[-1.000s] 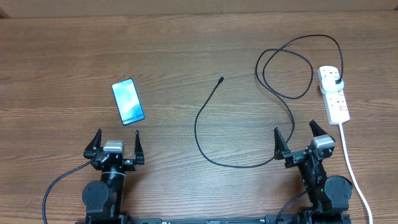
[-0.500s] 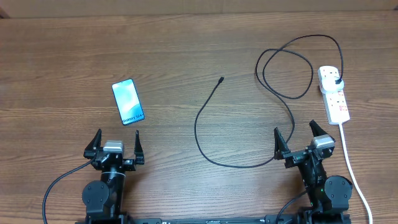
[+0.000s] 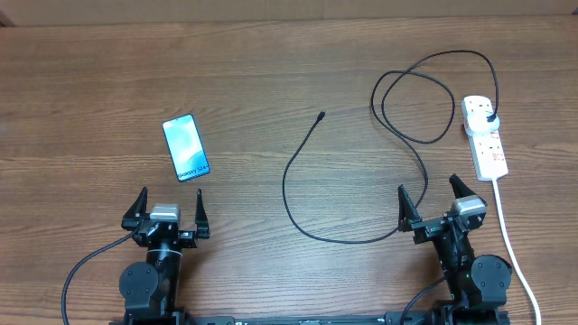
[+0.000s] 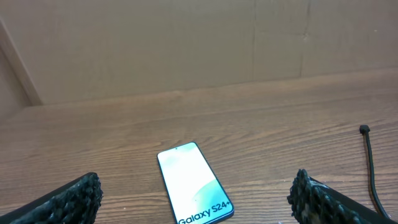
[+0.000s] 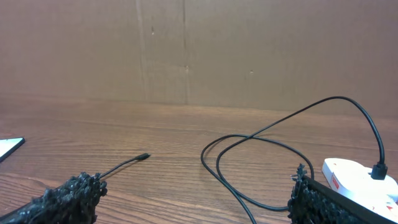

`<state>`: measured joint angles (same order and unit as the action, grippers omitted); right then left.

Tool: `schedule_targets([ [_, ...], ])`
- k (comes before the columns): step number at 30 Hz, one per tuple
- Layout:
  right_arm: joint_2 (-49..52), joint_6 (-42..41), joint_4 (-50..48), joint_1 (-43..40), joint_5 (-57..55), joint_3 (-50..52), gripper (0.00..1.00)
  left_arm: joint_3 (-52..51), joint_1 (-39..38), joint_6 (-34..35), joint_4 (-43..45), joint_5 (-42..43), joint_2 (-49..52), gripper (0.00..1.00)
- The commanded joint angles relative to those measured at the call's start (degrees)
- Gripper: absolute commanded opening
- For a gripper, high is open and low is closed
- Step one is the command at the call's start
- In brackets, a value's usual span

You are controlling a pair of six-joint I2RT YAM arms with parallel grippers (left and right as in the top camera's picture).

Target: Plug charger to phone and switch on socket

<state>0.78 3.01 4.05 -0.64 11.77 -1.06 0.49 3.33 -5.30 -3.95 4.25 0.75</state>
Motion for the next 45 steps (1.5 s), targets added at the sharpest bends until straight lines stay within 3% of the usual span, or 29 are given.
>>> schedule_targets([
  [1,-0.55,-0.22,-0.31,0.44,-0.17,0.61,1.00,-0.22,-0.48,0.22,-0.11,0.50,-0.44,0.99],
  [19,-0.55,-0.22,-0.31,0.44,-0.17,0.61,1.00,0.11,-0.46,4.24,-0.15,1.57,-0.44,1.00],
  [45,-0.55,-0.22,-0.31,0.44,-0.17,0.61,1.00,2.69,-0.35,4.20,-1.90,1.27,0.09,1.00],
])
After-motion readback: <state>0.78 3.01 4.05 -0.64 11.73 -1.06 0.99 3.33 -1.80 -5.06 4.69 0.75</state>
